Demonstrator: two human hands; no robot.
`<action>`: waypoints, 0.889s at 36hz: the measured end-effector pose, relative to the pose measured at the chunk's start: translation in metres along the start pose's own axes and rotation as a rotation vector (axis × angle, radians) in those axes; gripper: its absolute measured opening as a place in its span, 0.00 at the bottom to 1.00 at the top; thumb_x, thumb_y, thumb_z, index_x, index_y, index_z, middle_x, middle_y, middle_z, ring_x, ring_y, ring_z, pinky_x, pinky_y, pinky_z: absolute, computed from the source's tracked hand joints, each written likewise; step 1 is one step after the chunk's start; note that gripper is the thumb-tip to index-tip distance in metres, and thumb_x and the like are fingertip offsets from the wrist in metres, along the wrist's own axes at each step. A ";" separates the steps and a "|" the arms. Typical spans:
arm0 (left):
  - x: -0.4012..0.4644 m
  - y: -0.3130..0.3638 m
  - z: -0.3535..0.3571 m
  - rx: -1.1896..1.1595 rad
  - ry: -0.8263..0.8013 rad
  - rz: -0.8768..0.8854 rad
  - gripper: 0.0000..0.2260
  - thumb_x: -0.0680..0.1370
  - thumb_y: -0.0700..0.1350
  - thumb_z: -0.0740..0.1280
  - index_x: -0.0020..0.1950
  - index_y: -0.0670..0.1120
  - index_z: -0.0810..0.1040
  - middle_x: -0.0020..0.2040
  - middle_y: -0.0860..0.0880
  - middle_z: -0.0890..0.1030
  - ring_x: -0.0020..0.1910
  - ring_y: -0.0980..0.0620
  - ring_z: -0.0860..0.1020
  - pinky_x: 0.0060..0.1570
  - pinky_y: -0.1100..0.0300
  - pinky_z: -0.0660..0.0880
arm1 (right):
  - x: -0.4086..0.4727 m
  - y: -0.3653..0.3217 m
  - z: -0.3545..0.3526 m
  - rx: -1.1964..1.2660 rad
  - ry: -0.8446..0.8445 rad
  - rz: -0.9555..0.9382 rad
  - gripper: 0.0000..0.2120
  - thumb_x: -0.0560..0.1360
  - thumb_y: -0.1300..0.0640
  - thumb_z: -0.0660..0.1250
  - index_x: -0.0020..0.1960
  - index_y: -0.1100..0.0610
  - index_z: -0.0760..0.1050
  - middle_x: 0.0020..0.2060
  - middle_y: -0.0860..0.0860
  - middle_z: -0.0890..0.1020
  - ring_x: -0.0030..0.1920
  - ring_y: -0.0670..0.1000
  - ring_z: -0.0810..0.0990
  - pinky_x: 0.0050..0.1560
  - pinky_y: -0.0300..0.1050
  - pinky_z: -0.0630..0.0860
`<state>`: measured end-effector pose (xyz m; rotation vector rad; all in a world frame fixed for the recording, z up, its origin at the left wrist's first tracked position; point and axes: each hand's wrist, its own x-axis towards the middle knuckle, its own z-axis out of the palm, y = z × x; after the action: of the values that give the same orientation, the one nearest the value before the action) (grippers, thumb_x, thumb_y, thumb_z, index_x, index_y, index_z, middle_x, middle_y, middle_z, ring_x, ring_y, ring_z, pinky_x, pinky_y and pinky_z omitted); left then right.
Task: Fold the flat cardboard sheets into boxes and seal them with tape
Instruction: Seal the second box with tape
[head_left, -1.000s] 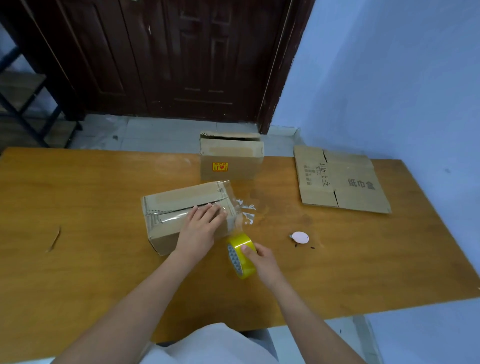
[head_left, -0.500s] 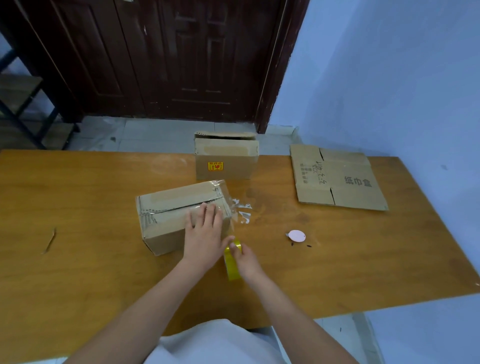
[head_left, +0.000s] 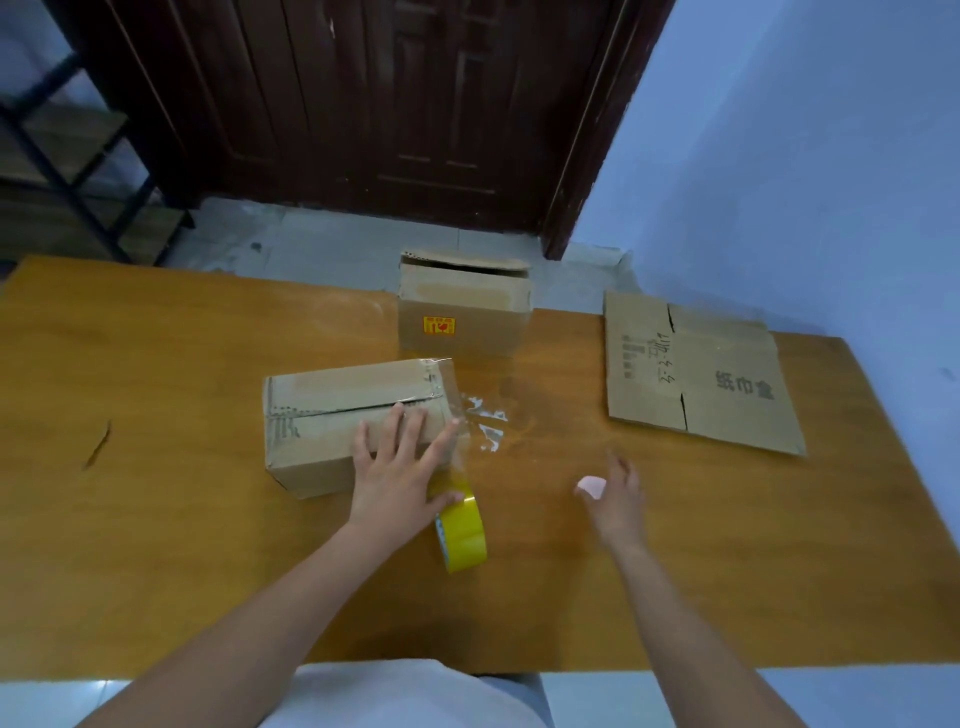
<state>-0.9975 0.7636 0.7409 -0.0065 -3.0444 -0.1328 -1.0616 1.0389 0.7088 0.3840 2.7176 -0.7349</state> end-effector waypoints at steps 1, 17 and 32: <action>-0.001 0.000 -0.001 0.003 -0.001 0.000 0.42 0.63 0.71 0.68 0.73 0.57 0.62 0.70 0.42 0.68 0.71 0.38 0.60 0.65 0.35 0.53 | 0.005 0.007 -0.001 -0.067 -0.053 -0.028 0.32 0.76 0.53 0.67 0.75 0.55 0.57 0.75 0.54 0.56 0.73 0.59 0.57 0.69 0.51 0.60; -0.001 0.001 -0.003 -0.012 -0.060 -0.038 0.46 0.62 0.73 0.66 0.75 0.58 0.57 0.73 0.45 0.66 0.73 0.43 0.57 0.68 0.40 0.52 | -0.033 -0.051 -0.001 0.264 -0.076 -0.355 0.17 0.72 0.51 0.71 0.60 0.53 0.78 0.51 0.49 0.80 0.52 0.50 0.77 0.50 0.41 0.70; -0.001 0.001 -0.004 -0.024 -0.053 -0.036 0.37 0.66 0.68 0.58 0.74 0.56 0.61 0.71 0.44 0.68 0.72 0.43 0.60 0.68 0.40 0.50 | -0.068 -0.109 0.026 -0.032 -0.184 -0.465 0.22 0.72 0.43 0.68 0.64 0.49 0.74 0.63 0.48 0.74 0.64 0.51 0.72 0.56 0.45 0.71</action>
<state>-0.9957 0.7644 0.7453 0.0443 -3.0964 -0.1747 -1.0294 0.9221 0.7599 -0.3226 2.6572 -0.7916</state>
